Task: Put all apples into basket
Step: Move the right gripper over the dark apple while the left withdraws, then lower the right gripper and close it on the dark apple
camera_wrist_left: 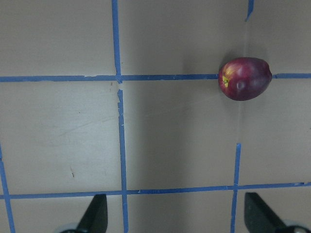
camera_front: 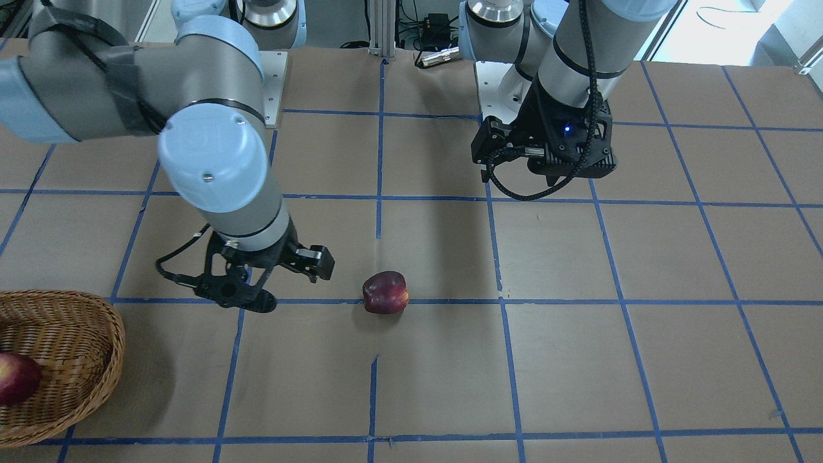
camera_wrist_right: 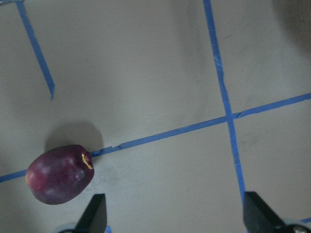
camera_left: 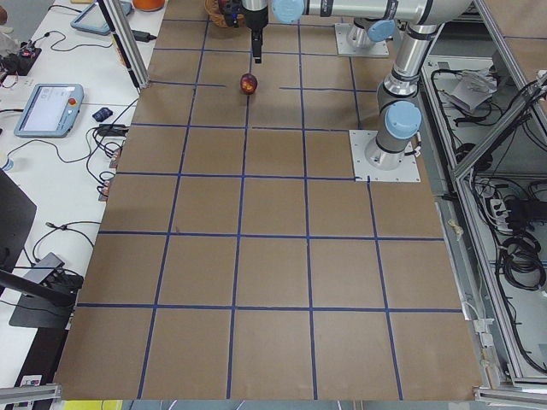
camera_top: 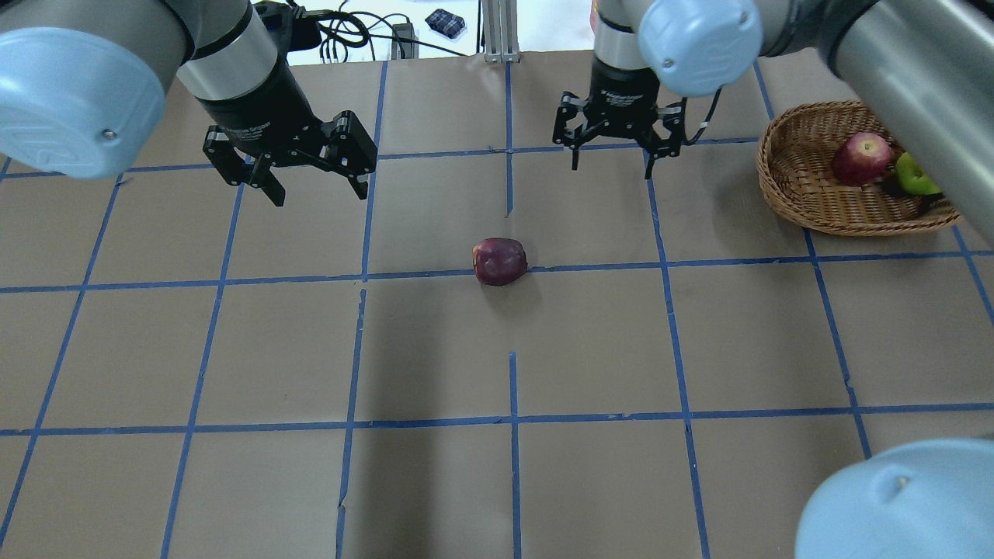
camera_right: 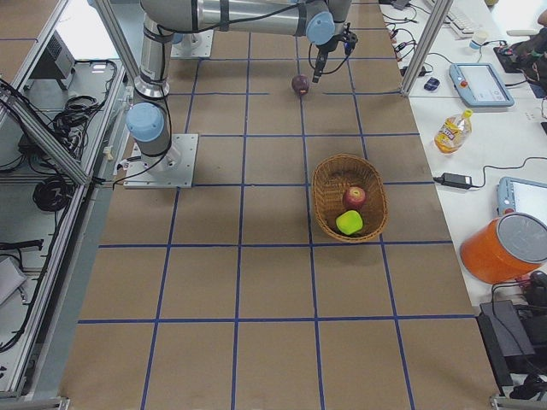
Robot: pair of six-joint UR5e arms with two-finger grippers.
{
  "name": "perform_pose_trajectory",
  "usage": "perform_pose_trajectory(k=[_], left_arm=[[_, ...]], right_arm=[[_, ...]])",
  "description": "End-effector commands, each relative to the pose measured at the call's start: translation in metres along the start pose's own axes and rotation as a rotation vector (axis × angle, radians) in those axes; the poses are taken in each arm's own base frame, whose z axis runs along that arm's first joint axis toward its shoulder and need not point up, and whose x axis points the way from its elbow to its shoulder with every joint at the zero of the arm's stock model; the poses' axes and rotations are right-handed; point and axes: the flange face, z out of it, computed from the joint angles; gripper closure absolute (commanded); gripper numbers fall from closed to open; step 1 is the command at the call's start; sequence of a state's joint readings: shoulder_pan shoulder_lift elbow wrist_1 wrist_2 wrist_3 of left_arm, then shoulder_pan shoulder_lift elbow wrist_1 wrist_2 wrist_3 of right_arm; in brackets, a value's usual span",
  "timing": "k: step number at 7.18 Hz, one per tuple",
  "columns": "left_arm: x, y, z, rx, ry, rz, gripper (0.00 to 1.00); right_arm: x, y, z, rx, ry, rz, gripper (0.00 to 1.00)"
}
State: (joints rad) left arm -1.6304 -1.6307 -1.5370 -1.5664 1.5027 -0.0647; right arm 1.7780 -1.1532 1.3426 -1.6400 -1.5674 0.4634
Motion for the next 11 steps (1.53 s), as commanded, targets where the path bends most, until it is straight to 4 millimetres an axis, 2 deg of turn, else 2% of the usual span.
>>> perform_pose_trajectory(k=[1, 4, 5, 6, 9, 11], left_arm=[[-0.006, -0.004, -0.005, 0.016, 0.001, -0.008, 0.00], [-0.007, -0.004, -0.005, 0.017, -0.001, -0.009, 0.00], [-0.007, -0.004, -0.005, 0.017, -0.001, -0.009, 0.00], [-0.007, -0.004, -0.004, 0.014, -0.001, -0.009, 0.00], [-0.007, -0.004, -0.004, 0.014, -0.001, -0.009, 0.00], [-0.006, -0.003, -0.004, 0.013, -0.001, -0.008, 0.00]], right_arm=[[-0.069, 0.023, 0.046, 0.014, 0.006, -0.036, 0.00], [-0.100, 0.028, 0.075, -0.021, -0.064, -0.017, 0.00], [-0.116, 0.036, 0.094, -0.041, -0.046, -0.041, 0.00], [-0.123, 0.035, 0.116, -0.067, -0.027, -0.052, 0.00], [-0.135, 0.031, 0.141, -0.066, -0.041, -0.072, 0.00], [-0.134, 0.030, 0.142, -0.062, -0.029, -0.089, 0.00]])
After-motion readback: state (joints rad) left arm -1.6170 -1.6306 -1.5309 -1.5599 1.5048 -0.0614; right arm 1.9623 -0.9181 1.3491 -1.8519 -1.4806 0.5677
